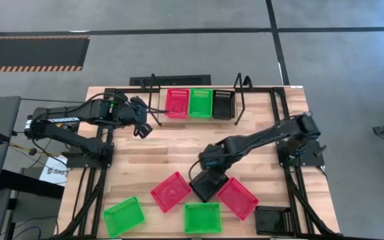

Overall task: Stack baskets on shelf by color
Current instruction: Stack the top black bin on top of the other black bin on the shelf

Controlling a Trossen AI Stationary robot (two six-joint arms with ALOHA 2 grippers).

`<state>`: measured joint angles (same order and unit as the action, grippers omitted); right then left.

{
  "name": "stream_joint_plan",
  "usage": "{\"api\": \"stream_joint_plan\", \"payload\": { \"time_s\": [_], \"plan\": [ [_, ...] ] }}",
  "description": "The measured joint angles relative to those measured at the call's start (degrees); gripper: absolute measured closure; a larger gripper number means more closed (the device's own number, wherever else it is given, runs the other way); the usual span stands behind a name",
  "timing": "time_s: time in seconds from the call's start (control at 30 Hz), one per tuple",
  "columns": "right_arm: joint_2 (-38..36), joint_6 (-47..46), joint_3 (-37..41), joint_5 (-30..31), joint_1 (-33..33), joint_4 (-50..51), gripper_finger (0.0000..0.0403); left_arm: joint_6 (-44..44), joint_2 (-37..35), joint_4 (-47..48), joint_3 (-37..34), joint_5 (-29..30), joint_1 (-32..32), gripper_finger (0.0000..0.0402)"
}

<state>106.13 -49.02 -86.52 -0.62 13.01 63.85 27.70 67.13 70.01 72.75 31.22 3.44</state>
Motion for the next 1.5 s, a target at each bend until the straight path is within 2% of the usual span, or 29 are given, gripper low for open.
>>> {"api": "stream_joint_plan", "payload": {
  "time_s": [0.2,0.37,0.97,1.23,1.5],
  "plan": [
    [5.3,-0.4,0.0,-2.4,-0.1,-1.5,0.0233,-0.1,0.0,1.3,0.0,-0.3,0.0,0.0401],
    [7.0,1.0,0.0,-2.6,-0.1,-1.8,0.0227,-0.2,0.0,1.3,0.0,-0.7,0.0,0.0401],
    [6.9,5.6,0.0,-0.3,-4.3,-6.1,0.0300,-0.2,0.0,1.2,0.0,-0.7,0.0,0.0401],
    [6.9,6.1,0.0,-0.9,-4.9,-5.6,0.0267,-0.3,0.0,1.3,0.0,-0.7,0.0,0.0401],
    [8.9,6.0,0.0,-1.5,-2.8,-4.7,0.0240,-0.1,0.0,1.3,0.0,-0.7,0.0,0.0401]
  ]
}}
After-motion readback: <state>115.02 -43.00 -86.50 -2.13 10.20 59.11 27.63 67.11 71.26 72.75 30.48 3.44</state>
